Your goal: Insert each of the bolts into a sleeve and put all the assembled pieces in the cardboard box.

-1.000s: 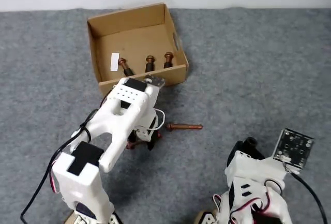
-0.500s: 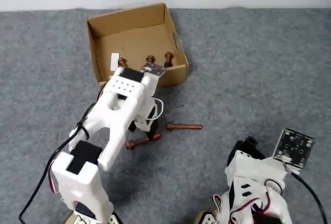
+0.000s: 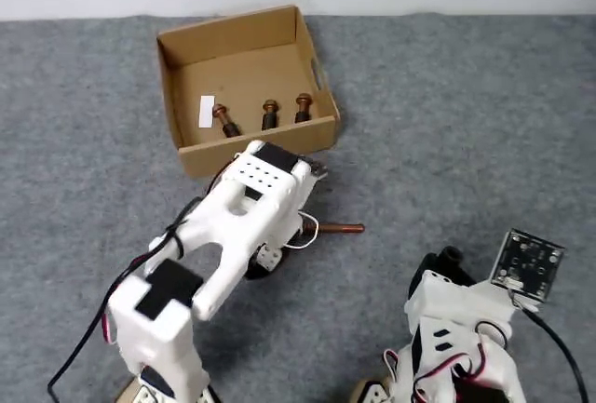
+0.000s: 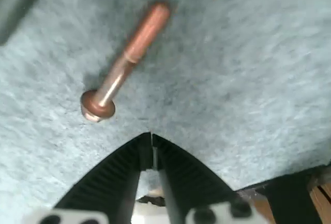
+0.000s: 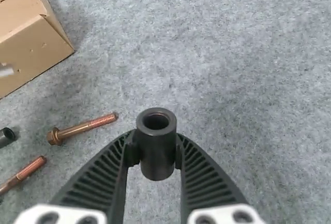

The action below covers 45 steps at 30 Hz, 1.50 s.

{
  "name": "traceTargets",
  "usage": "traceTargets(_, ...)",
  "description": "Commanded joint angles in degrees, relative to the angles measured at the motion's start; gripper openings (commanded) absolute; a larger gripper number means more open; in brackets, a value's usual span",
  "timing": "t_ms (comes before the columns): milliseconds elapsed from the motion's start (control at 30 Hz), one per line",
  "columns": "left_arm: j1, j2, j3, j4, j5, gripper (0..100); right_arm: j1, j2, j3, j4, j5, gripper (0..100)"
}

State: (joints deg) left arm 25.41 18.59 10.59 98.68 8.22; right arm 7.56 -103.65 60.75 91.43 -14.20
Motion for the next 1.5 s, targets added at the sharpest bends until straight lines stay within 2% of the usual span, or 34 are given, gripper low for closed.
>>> traceTargets(0, -2.4, 4.0, -0.2, -1.6, 1.7, 1, 0.5, -0.2, -0.3, -1.9, 0.8, 0.8)
traceTargets(233, -9.8, 9.5, -3.5, -10.5, 1.8, 1, 0.5, -0.2, -0.3, -1.9, 0.8, 0.8)
traceTargets(533, -11.7, 1.5, -24.3, -7.2, 6.5, 1, 0.5, -0.2, -0.3, -1.9, 0.8, 0.8)
traceTargets(667, -10.6, -2.1, -25.5, -6.4, 7.9, 1, 0.5, -0.2, -0.3, -1.9, 0.8, 0.8)
traceTargets(800, -8.7, -3.0, -25.5, 0.1, 8.9, 1, 0.5, -0.2, -0.3, -1.9, 0.8, 0.8)
traceTargets(1033, -4.5, -2.9, -17.7, 1.0, 29.6, 1, 0.5, -0.2, -0.3, -1.9, 0.8, 0.8)
traceTargets(1167, -5.0, -2.9, -13.8, -1.8, 45.2, 1, 0.5, -0.2, -0.2, -1.9, 0.8, 0.8)
traceTargets(1233, -6.1, -2.9, -12.8, -3.0, 50.5, 1, 0.5, -0.2, -0.2, -1.9, 0.8, 0.8)
traceTargets(1467, -8.6, -2.9, -12.5, -4.3, 50.2, 2, 0.5, -0.2, -0.2, -1.9, 0.8, 0.8)
